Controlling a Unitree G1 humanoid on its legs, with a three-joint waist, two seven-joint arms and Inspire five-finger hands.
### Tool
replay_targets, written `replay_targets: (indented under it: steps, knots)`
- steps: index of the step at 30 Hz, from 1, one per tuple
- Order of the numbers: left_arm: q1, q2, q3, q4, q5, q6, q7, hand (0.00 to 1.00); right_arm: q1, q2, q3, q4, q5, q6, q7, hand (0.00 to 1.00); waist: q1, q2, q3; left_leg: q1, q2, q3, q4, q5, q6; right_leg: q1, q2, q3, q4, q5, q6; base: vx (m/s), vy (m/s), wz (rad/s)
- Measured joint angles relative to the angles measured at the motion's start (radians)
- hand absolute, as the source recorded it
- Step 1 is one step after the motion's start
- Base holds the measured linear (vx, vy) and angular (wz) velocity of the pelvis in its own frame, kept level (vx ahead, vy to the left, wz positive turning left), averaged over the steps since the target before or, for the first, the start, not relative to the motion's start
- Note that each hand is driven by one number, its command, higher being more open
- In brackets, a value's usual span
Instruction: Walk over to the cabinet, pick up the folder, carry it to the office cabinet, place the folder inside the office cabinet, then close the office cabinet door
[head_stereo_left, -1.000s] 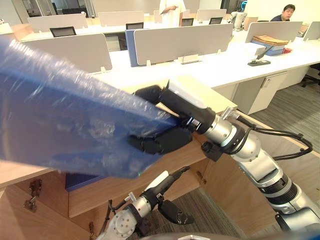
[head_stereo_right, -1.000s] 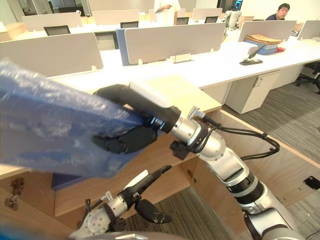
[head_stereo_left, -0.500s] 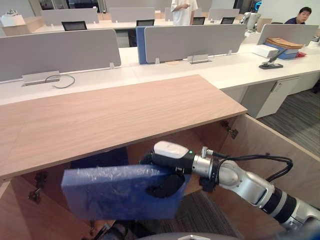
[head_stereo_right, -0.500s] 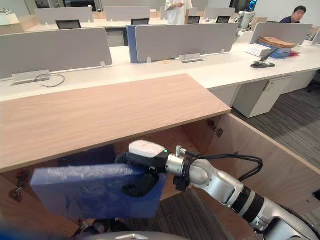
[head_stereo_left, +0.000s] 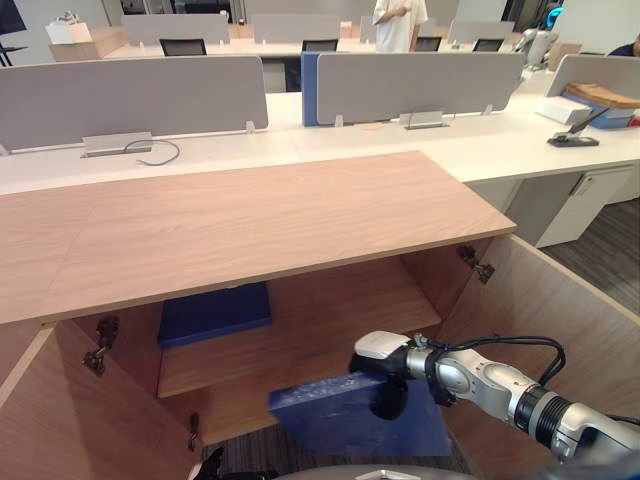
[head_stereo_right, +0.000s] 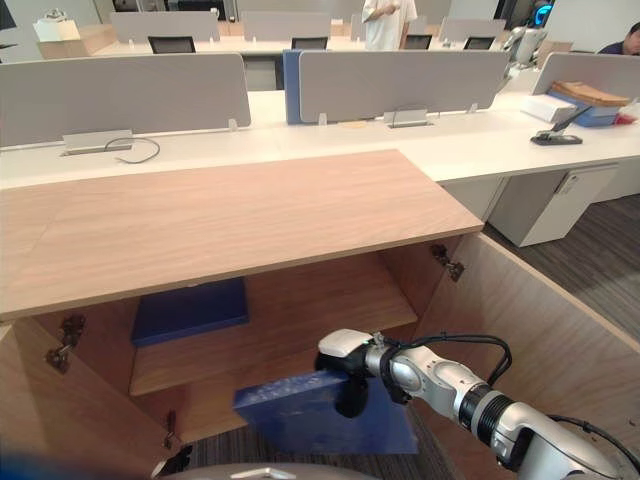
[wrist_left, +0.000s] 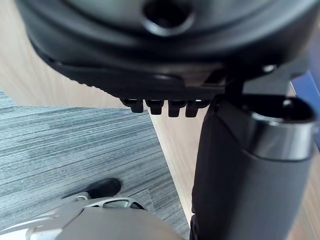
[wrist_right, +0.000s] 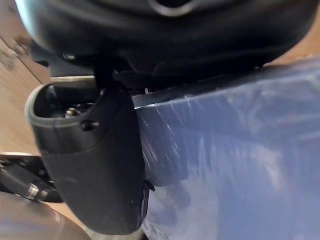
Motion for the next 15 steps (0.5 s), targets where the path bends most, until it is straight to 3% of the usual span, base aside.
replay_targets:
  steps: [3,5,9,13,15]
  knots:
    - [-0.003,-0.016,0.037,0.000,-0.055,0.007,0.005,1.00,0.000,0.075,-0.077,0.157,-0.008,0.038,0.000,0.00,0.004,0.007,0.031,-0.005,0.004,-0.004,0.004,0.001,-0.001,-0.004,0.005,-0.005,0.000,-0.001,-0.003,0.00,-0.005,0.05]
    - [-0.003,-0.032,0.065,0.001,-0.121,0.020,0.007,1.00,0.000,0.184,-0.229,0.334,0.085,0.112,-0.006,0.00,0.008,0.026,0.054,-0.007,0.006,-0.009,0.005,0.001,0.000,-0.005,0.009,-0.009,-0.004,-0.001,-0.001,0.04,-0.008,0.01]
    - [-0.003,-0.039,0.090,0.001,-0.177,0.032,0.007,1.00,0.000,0.302,-0.459,0.472,0.306,0.213,-0.079,0.00,0.025,0.035,0.062,-0.014,0.017,-0.032,0.005,0.007,0.009,0.003,0.023,-0.039,-0.020,0.001,0.001,0.07,-0.025,0.08]
    - [-0.010,-0.038,0.093,0.000,-0.133,0.038,0.029,1.00,0.037,0.349,-0.477,0.473,0.468,0.243,-0.079,0.00,0.029,0.032,0.065,-0.016,0.038,-0.050,0.009,0.002,0.003,0.006,0.042,-0.059,-0.020,0.002,0.001,0.02,-0.018,0.02]
    - [-0.035,-0.036,0.091,0.000,-0.104,0.038,0.047,1.00,0.073,0.404,-0.516,0.473,0.621,0.256,-0.103,0.00,0.026,0.036,0.085,-0.062,0.054,-0.055,0.100,-0.044,-0.001,0.002,0.046,-0.065,-0.008,0.002,0.001,-0.01,-0.014,0.03]
